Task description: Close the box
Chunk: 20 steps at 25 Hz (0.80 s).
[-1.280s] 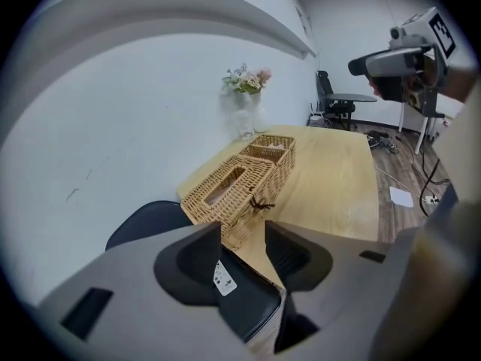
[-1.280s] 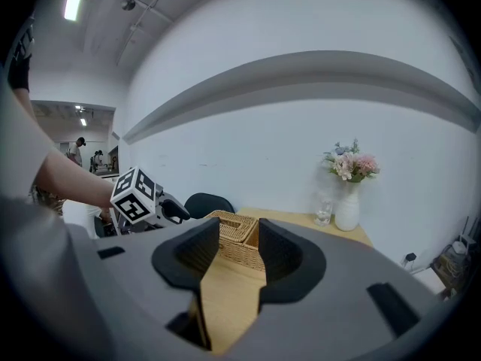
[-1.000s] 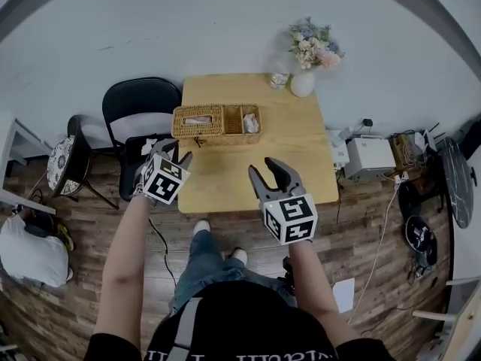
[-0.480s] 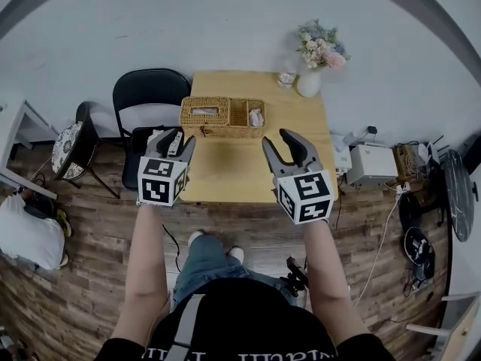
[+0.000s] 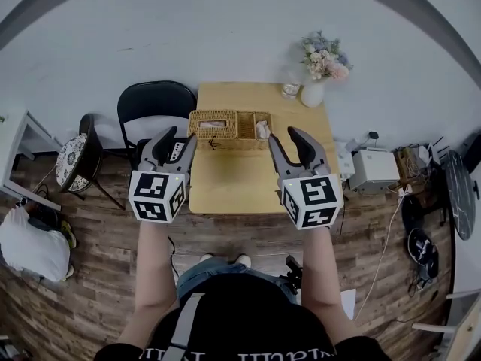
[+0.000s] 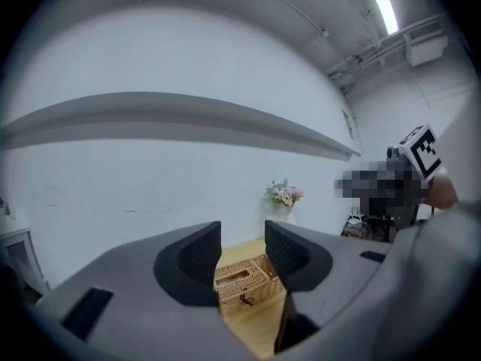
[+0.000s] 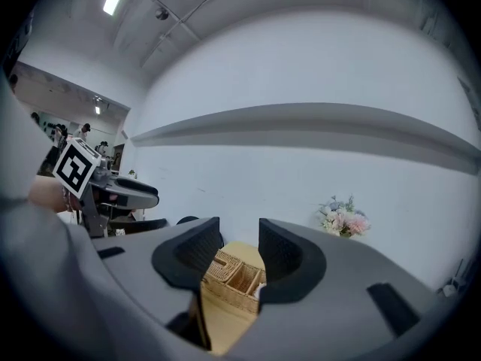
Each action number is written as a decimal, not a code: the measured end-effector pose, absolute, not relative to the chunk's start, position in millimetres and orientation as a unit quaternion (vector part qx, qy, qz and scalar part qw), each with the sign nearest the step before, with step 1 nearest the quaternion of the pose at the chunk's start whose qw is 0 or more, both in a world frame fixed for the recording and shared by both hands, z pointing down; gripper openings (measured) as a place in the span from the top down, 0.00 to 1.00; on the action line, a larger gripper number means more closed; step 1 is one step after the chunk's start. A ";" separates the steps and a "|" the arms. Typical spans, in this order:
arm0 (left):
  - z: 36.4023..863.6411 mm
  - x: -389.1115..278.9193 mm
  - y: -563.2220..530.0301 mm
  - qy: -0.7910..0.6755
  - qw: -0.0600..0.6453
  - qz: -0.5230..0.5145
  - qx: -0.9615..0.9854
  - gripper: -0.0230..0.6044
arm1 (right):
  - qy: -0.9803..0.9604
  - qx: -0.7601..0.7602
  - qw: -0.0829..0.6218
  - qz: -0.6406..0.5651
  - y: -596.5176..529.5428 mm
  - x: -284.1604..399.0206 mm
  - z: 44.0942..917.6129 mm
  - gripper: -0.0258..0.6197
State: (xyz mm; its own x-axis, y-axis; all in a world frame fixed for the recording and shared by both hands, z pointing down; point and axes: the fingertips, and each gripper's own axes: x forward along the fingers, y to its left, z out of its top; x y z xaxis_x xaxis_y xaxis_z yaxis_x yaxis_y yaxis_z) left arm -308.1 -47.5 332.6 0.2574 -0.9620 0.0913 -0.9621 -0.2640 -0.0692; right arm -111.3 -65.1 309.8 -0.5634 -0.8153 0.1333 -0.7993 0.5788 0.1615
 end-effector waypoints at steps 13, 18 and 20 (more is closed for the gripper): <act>288.4 -311.4 -51.8 -0.591 -0.072 0.020 0.803 0.88 | -0.853 0.516 0.067 -0.045 -49.1 -93.8 289.1 0.90; 277.0 -313.1 -52.1 -0.584 -0.077 0.013 0.808 0.94 | -0.848 0.522 0.062 -0.059 -48.0 -95.6 281.8 0.94; 271.7 -311.3 -52.2 -0.584 -0.088 0.014 0.807 0.94 | -0.850 0.520 0.055 -0.057 -48.1 -96.1 280.6 0.94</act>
